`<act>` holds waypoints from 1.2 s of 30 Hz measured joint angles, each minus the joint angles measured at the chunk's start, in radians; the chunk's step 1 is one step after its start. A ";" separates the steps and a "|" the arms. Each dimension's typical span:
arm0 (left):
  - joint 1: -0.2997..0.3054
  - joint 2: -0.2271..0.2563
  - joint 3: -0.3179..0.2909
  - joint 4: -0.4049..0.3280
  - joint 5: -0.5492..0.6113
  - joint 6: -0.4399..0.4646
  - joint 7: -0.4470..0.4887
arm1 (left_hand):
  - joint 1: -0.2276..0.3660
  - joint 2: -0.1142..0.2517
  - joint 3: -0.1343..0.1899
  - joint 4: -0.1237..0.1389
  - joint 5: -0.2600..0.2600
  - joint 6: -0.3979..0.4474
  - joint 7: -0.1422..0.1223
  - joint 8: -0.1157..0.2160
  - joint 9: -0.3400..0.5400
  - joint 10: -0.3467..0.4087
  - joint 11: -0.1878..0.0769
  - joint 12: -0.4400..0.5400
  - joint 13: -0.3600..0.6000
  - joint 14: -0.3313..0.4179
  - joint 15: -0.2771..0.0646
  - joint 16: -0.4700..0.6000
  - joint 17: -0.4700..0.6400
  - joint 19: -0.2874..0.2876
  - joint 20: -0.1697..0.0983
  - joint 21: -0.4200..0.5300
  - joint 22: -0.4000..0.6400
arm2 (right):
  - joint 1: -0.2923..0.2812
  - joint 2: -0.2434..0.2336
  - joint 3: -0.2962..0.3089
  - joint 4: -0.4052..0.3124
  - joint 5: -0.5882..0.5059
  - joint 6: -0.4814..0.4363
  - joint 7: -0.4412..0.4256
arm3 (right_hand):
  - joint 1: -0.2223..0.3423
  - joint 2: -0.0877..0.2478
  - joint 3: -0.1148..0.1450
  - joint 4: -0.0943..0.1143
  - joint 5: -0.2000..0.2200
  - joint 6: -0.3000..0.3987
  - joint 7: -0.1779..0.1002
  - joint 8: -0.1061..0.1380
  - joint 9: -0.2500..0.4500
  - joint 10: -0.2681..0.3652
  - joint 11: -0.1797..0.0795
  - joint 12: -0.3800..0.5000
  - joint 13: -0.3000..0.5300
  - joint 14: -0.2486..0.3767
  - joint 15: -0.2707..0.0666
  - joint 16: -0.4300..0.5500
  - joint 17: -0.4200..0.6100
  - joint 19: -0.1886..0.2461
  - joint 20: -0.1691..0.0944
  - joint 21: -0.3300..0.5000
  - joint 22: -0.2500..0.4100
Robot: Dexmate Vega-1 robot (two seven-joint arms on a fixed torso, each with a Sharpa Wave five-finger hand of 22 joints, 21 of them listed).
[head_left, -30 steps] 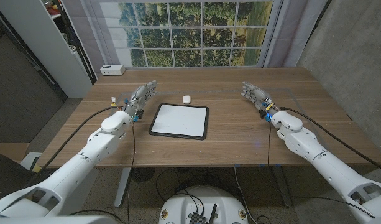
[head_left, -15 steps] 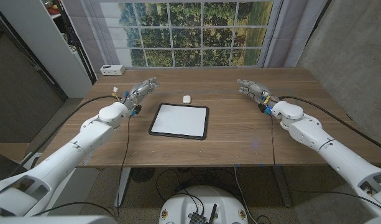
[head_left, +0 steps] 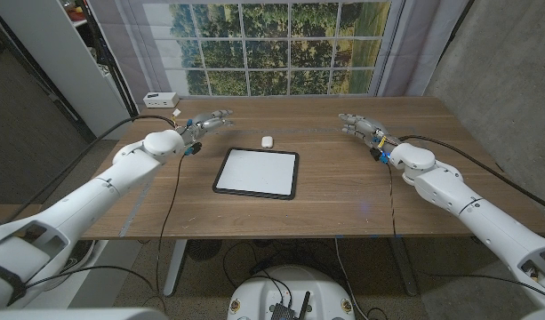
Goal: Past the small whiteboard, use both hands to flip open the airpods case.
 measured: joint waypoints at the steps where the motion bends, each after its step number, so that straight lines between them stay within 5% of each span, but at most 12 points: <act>1: -0.017 -0.003 0.012 0.013 0.021 0.000 -0.018 | 0.003 -0.003 -0.003 0.002 0.000 0.002 0.001 0.003 0.000 -0.004 -0.004 0.000 -0.001 -0.005 0.002 0.000 0.003 -0.004 0.000 0.000 0.000 | -0.005 -0.002 0.002 -0.007 -0.002 0.000 -0.003 | 0.000 0.000 0.000 0.000 0.000 0.000 0.000 0.000 0.000 0.000 0.000 0.000 0.000 0.000 0.000 0.000 0.000 0.000 0.000 0.000 0.000; 14: -0.127 -0.038 0.103 0.073 0.140 0.010 -0.111 | 0.032 -0.154 -0.087 0.008 0.035 0.072 -0.026 0.037 0.014 -0.049 -0.017 0.005 -0.002 -0.006 0.004 0.000 0.004 -0.046 0.000 0.000 0.000 | -0.032 -0.027 0.023 -0.027 -0.005 0.028 -0.005 | 0.000 0.000 -0.003 0.004 0.000 0.003 -0.003 0.000 -0.005 0.000 0.000 0.000 0.000 0.000 0.000 0.000 0.003 0.000 0.000 -0.006 0.000; 26: -0.154 -0.076 0.159 0.053 0.239 0.079 -0.104 | 0.060 -0.186 -0.109 0.018 0.072 0.055 -0.053 0.029 0.014 -0.062 -0.019 0.012 -0.007 -0.006 0.004 0.002 0.004 -0.046 0.000 0.008 0.000 | -0.078 -0.064 0.066 -0.023 0.035 0.071 0.031 | 0.000 0.000 -0.007 0.008 0.000 0.003 -0.003 0.000 -0.005 0.003 0.003 0.009 -0.005 0.000 0.000 0.004 0.003 0.002 0.002 -0.015 0.000; 36: -0.203 -0.131 0.212 0.103 0.315 0.096 -0.083 | 0.096 -0.168 -0.120 0.021 0.096 0.098 -0.065 0.037 0.018 -0.062 -0.019 0.020 -0.007 -0.012 -0.002 0.008 0.004 -0.042 0.004 0.008 0.003 | -0.117 -0.086 0.102 0.000 0.066 0.114 0.056 | 0.000 0.000 -0.007 0.008 0.000 0.003 -0.003 0.000 -0.009 0.003 0.003 0.009 -0.005 0.000 0.000 0.006 0.007 0.004 0.004 -0.019 0.000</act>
